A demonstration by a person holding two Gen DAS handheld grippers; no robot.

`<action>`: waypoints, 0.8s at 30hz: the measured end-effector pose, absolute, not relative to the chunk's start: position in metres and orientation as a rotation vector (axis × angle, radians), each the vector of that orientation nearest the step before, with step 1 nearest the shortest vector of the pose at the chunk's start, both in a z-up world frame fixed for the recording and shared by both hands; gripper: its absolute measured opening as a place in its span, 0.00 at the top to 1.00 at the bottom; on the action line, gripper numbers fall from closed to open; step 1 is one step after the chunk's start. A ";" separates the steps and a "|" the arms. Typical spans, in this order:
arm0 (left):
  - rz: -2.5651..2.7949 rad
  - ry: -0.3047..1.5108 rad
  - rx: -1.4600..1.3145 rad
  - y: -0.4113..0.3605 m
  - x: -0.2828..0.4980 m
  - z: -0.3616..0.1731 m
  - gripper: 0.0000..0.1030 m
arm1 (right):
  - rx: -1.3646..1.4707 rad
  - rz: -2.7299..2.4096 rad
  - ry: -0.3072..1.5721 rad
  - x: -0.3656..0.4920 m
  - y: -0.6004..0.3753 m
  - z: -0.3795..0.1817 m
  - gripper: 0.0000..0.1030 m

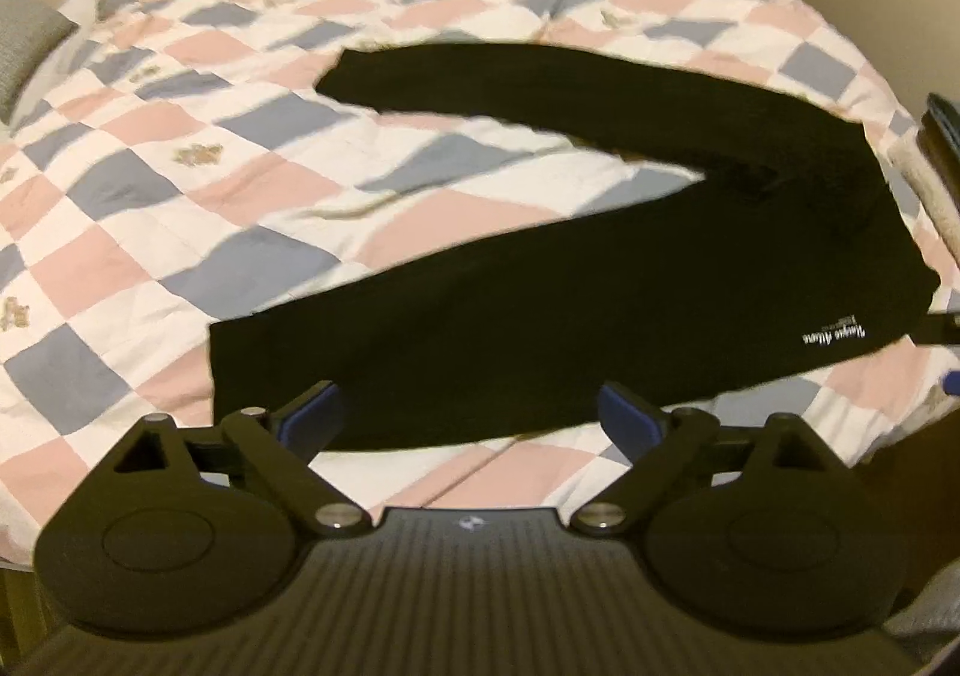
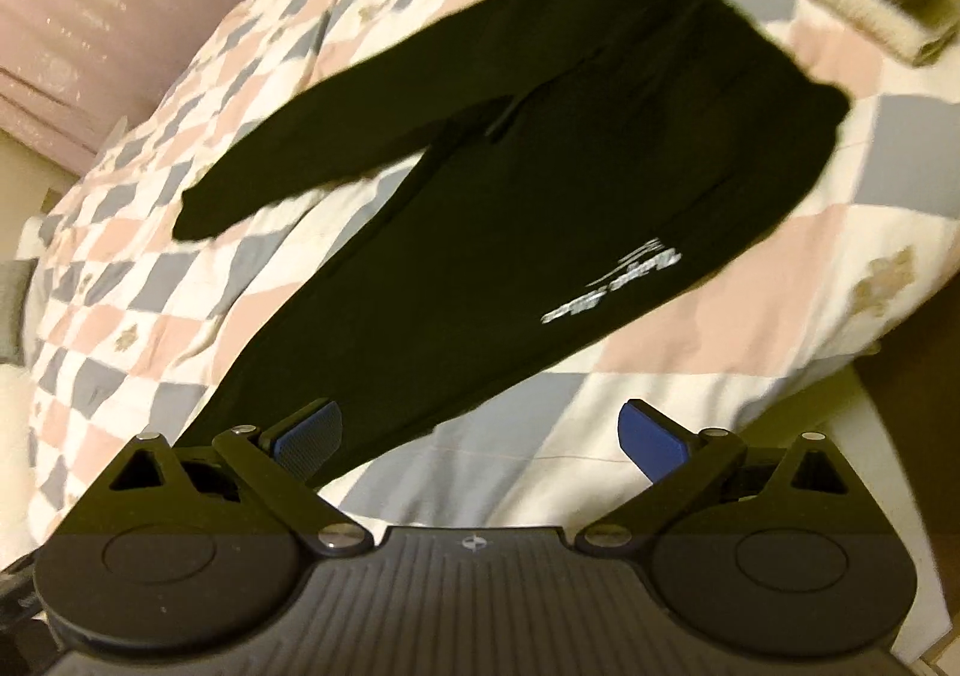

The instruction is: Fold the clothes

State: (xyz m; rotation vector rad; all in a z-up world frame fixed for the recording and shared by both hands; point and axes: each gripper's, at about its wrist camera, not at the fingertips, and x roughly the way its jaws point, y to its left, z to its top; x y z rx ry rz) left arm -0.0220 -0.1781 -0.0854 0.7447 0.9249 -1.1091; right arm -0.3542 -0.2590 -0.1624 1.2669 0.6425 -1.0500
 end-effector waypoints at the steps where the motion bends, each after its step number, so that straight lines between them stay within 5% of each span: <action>1: -1.103 0.944 0.749 -0.184 -0.023 -0.090 0.06 | 1.289 -1.012 0.651 -0.352 -0.267 -0.167 0.02; 12: -1.000 1.004 0.855 -0.287 -0.026 -0.153 0.03 | 1.449 -0.893 0.697 -0.381 -0.379 -0.219 0.01; 15: -1.017 0.977 0.887 -0.327 -0.017 -0.175 0.16 | 1.305 -0.909 0.773 -0.393 -0.415 -0.234 0.03; 20: -1.165 0.933 0.881 -0.409 0.015 -0.191 0.54 | 1.021 -0.810 0.930 -0.394 -0.496 -0.250 0.21; 24: -1.319 0.787 0.943 -0.486 0.034 -0.192 0.54 | 0.886 -0.735 0.914 -0.376 -0.574 -0.248 0.23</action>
